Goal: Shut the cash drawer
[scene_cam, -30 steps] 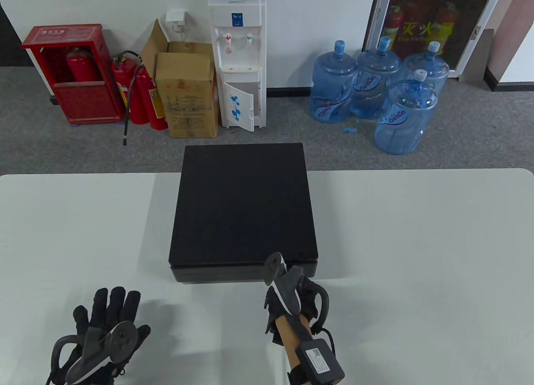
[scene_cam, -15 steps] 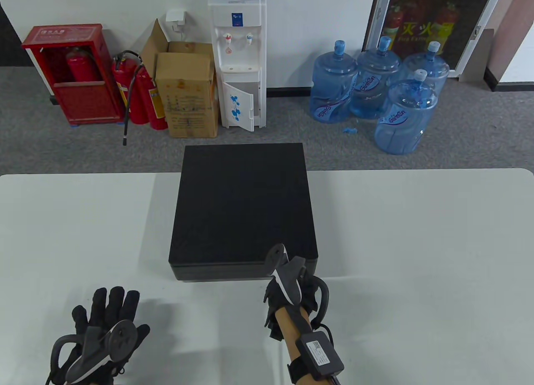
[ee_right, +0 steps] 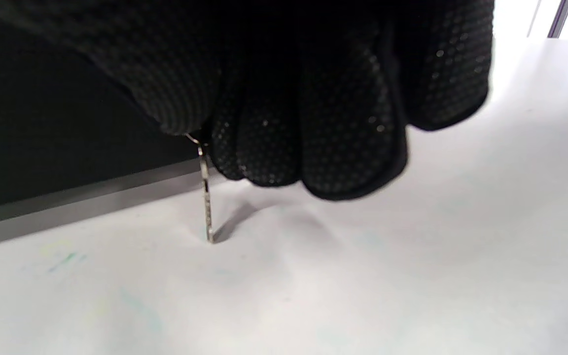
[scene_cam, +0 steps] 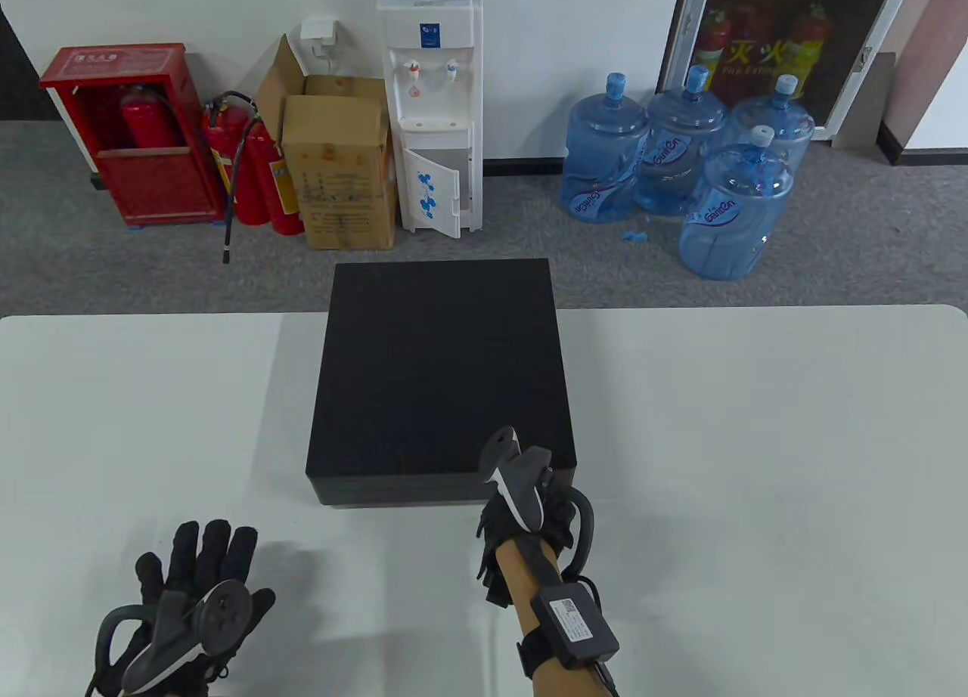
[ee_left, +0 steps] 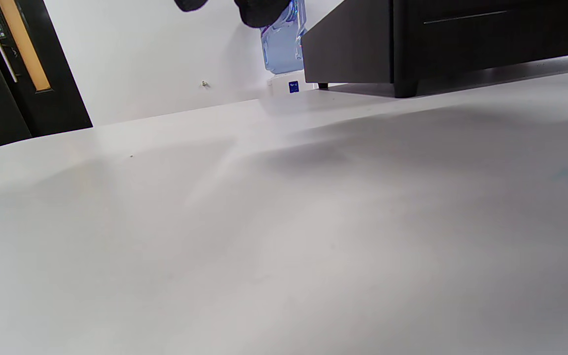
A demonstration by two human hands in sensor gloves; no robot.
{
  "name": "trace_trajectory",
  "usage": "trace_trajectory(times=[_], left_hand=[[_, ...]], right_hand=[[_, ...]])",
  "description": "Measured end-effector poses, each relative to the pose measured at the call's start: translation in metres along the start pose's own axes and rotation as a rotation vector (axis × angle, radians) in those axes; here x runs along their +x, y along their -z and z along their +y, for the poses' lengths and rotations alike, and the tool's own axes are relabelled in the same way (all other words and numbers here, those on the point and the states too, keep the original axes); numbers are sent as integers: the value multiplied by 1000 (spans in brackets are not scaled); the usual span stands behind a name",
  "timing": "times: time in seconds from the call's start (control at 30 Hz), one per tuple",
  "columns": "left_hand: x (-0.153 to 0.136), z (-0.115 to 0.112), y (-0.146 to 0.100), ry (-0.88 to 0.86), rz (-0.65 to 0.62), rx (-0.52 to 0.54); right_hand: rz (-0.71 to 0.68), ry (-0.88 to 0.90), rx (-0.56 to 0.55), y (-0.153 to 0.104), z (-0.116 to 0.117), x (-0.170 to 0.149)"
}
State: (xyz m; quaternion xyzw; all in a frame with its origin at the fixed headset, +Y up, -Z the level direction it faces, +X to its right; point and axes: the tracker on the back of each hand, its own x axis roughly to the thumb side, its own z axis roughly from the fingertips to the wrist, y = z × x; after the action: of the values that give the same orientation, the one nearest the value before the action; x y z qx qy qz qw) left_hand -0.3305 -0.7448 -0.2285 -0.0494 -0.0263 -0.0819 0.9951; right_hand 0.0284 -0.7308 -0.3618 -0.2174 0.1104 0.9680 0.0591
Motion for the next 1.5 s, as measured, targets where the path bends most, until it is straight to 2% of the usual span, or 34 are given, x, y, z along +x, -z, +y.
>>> trace_trajectory(times=[0.33, 0.53, 0.7, 0.87, 0.97, 1.23, 1.5], left_hand=[[1, -1, 0, 0, -6, 2], [1, -1, 0, 0, -8, 5], [1, -1, 0, -5, -11, 1], [1, -1, 0, -8, -10, 2], [1, -2, 0, -11, -10, 0], [0, -4, -1, -16, -10, -14], [-1, -3, -1, -4, -3, -13]], right_hand=[[-9, 22, 12, 2, 1, -2], [-7, 126, 84, 9, 3, -12], [26, 311, 243, 22, 7, -30], [151, 688, 565, 36, 27, -59], [184, 812, 663, 39, 38, -69], [286, 1109, 795, 38, 62, -81], [315, 1231, 879, 34, 72, -82]])
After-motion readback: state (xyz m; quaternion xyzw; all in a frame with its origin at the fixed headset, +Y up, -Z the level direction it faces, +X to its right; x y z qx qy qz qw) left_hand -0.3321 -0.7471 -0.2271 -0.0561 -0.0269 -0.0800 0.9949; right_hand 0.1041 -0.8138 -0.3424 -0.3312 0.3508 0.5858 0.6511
